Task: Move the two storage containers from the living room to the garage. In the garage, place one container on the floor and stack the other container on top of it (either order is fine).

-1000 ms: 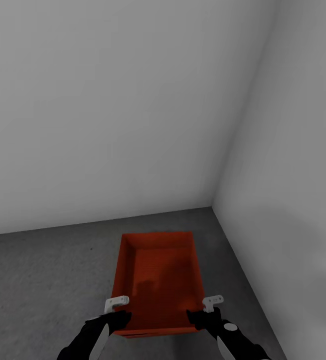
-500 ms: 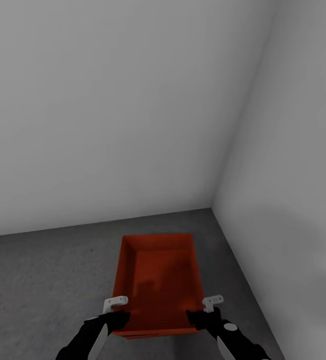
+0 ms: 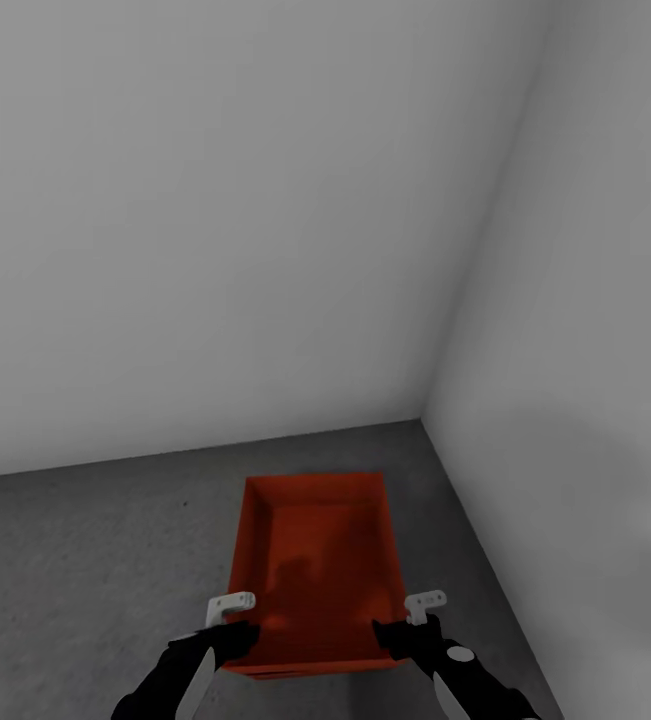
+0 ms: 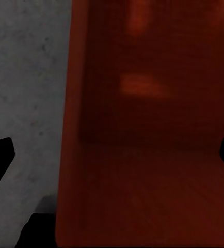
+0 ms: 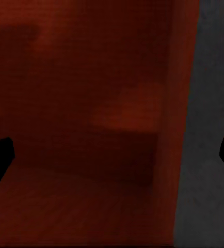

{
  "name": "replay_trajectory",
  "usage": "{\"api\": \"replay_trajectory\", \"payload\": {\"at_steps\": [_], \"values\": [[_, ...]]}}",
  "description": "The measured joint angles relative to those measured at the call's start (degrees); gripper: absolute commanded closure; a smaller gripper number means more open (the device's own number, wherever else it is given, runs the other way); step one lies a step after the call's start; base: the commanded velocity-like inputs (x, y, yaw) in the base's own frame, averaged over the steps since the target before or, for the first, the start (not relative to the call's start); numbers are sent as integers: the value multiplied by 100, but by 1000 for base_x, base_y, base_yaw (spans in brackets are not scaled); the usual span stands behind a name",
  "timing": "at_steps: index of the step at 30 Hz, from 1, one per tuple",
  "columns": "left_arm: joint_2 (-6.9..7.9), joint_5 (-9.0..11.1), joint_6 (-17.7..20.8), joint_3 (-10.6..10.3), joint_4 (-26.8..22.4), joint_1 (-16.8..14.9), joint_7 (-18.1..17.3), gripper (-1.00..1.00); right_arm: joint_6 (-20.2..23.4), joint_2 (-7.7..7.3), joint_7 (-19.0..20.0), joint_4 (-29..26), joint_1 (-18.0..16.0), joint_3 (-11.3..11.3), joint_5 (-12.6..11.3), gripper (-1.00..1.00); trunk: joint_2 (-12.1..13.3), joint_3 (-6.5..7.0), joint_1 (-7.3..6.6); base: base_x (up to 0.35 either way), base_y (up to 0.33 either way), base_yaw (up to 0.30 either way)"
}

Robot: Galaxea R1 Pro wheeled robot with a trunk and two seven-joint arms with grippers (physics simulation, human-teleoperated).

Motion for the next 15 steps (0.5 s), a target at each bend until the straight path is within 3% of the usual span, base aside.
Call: {"api": "replay_trajectory", "payload": {"at_steps": [15], "values": [[-19,0,0,-4,0,0,-3,-100,0,0,0,-5,0,-2,7,-100,602,269,-330,-1,0,0]]}}
